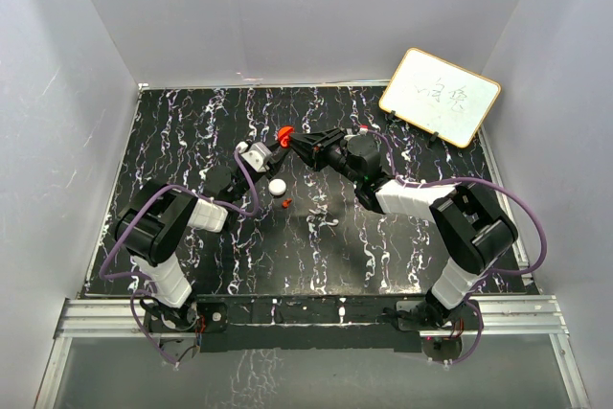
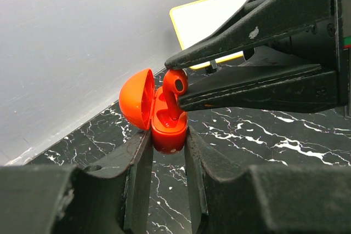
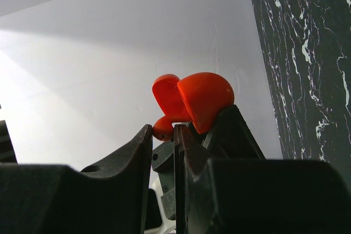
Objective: Insert the wireless bluetooth earbuds into the charging case
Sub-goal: Place the earbud in the charging case.
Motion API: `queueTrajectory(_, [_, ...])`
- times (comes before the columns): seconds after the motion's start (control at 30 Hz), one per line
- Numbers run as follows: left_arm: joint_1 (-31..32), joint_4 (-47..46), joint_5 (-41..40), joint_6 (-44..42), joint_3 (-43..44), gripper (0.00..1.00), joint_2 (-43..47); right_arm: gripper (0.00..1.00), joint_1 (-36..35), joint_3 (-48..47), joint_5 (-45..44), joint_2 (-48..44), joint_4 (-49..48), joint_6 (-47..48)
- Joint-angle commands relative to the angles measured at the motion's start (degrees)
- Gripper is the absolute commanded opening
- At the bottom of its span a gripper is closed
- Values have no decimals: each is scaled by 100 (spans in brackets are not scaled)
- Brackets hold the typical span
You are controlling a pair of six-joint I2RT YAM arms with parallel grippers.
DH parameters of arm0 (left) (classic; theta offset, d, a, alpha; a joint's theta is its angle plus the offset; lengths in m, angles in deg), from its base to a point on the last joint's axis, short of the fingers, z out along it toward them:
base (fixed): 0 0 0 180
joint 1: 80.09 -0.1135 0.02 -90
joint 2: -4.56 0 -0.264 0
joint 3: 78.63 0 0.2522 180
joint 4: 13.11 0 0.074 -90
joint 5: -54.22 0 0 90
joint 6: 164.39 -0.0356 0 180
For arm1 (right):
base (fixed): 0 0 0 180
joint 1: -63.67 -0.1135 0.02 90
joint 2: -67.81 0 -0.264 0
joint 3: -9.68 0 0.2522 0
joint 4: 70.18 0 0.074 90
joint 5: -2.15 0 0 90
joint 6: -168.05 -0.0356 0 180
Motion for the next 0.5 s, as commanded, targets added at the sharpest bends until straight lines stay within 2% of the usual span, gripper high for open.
queueTrajectory(0.0, [25, -1077, 8, -106, -40, 0, 280, 0, -4, -32, -163, -251, -130, 62])
queueTrajectory(0.47, [26, -1076, -28, -101, -37, 0, 302, 0, -6, -31, -245, -344, 128, 68])
